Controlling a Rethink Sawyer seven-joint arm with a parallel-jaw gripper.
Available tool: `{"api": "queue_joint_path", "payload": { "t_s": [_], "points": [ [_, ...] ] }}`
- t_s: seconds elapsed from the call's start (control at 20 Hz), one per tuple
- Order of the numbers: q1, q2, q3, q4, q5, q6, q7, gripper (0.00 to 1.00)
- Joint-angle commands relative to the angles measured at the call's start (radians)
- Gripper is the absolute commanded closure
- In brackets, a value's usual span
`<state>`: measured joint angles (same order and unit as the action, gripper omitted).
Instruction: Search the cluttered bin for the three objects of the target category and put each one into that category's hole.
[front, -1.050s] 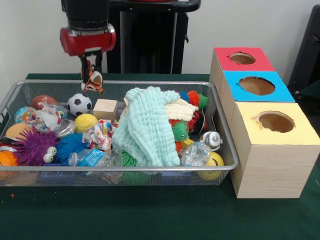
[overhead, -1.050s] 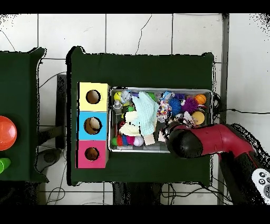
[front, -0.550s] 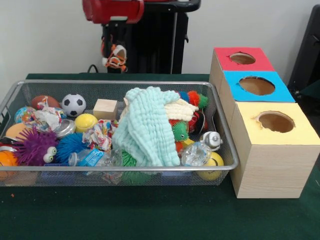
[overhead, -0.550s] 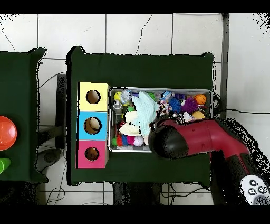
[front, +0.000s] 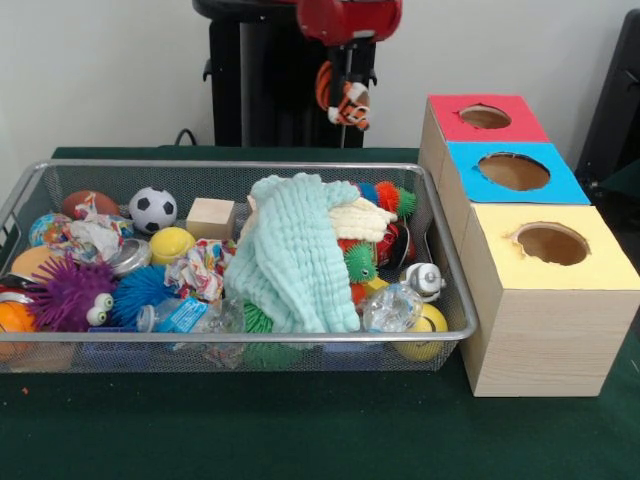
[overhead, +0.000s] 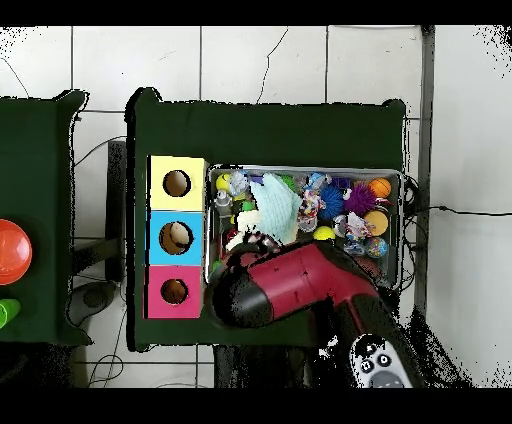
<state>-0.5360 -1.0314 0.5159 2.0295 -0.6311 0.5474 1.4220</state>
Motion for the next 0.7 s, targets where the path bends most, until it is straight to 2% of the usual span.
{"api": "queue_joint_path", "payload": {
  "t_s": [0.05,0.35,0.7],
  "points": [
    [0.116,0.053,-0.201,0.121,0.014,-0.152,0.423,1.0],
    [0.228,0.086,-0.306,0.145,0.055,-0.241,0.488,1.0],
    [0.299,0.089,-0.359,0.176,0.111,-0.277,0.526,1.0]
  ]
}}
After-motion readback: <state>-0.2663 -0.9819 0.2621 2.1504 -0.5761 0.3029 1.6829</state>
